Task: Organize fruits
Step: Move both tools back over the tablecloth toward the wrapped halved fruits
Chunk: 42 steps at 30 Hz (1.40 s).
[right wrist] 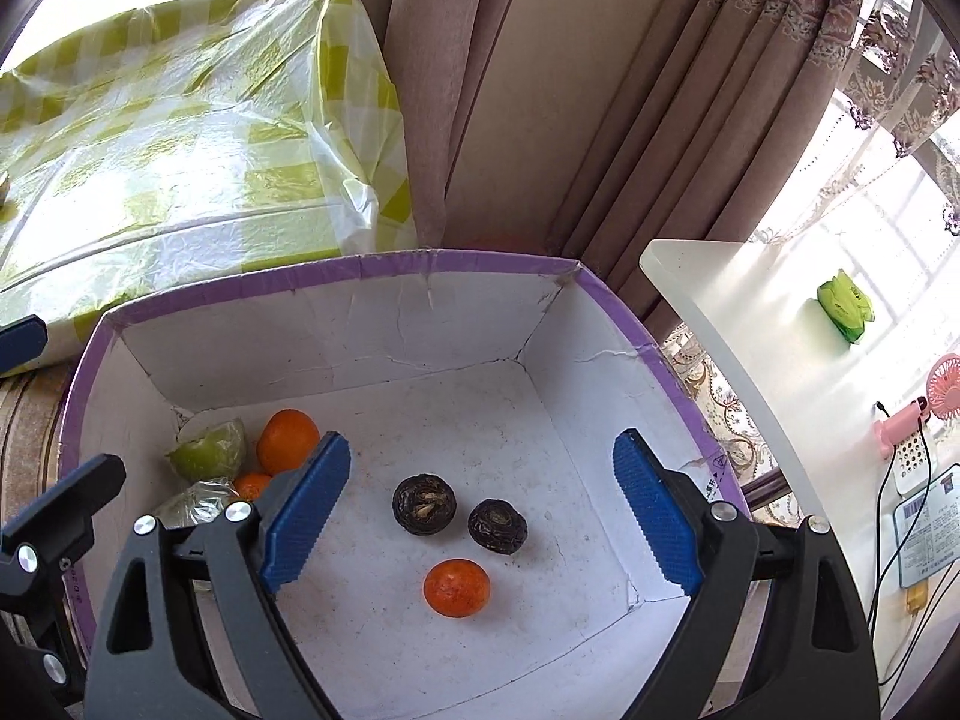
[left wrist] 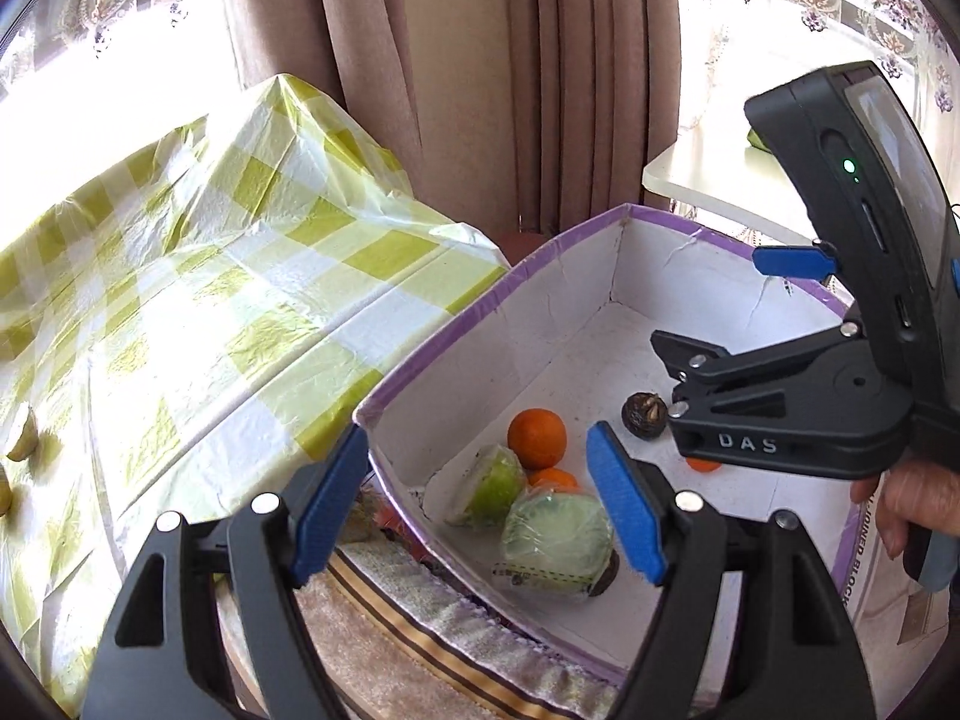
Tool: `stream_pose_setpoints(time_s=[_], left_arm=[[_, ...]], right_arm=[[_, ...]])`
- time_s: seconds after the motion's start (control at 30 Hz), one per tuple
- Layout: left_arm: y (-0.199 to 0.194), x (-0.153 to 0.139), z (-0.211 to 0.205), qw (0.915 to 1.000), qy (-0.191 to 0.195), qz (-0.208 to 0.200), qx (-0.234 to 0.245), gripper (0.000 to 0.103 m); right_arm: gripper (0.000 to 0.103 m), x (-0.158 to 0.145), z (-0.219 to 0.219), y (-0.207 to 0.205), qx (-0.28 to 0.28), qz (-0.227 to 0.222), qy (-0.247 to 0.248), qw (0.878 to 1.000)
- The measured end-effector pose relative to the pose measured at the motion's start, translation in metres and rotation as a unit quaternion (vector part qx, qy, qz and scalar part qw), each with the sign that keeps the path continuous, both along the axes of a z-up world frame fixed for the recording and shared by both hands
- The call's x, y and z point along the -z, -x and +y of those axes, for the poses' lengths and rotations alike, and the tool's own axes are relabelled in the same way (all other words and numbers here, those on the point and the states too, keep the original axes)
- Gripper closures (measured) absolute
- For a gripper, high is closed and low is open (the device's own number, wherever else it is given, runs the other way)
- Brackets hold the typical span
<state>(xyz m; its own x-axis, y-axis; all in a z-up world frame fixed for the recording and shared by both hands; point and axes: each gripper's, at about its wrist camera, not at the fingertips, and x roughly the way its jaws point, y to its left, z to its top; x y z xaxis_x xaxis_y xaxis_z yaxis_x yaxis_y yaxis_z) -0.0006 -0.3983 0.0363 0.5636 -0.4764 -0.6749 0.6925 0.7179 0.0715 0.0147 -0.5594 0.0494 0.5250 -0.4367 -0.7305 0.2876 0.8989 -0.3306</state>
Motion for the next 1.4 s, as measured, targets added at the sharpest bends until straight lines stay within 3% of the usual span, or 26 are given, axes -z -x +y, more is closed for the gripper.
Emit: stream_pose_setpoints(time_s=[0.17, 0.37, 0.67, 0.83, 1.1, 1.4], left_arm=[[-0.018, -0.013, 0.023, 0.999, 0.023, -0.012, -0.035, 0.028], [-0.043, -0.028, 0.061, 0.9949, 0.046, -0.027, -0.085, 0.028], [-0.089, -0.038, 0.144, 0.9792, 0.08, -0.021, -0.185, 0.028], [-0.111, -0.041, 0.196, 0.9649, 0.095, -0.021, -0.244, 0.028], [-0.146, -0.039, 0.288, 0.9302, 0.121, 0.002, -0.347, 0.028], [-0.178, -0.03, 0.36, 0.8975, 0.133, 0.039, -0.419, 0.028]], right_arm=[[0.016, -0.013, 0.014, -0.005, -0.009, -0.026, -0.004, 1.0], [0.016, -0.026, 0.04, -0.017, -0.037, -0.067, -0.043, 0.996], [0.016, -0.033, 0.108, -0.049, -0.105, -0.104, -0.113, 0.983], [0.016, -0.03, 0.147, -0.069, -0.137, -0.107, -0.141, 0.975], [0.016, -0.02, 0.195, -0.092, -0.176, -0.106, -0.172, 0.964], [0.016, -0.01, 0.235, -0.111, -0.207, -0.095, -0.194, 0.954]])
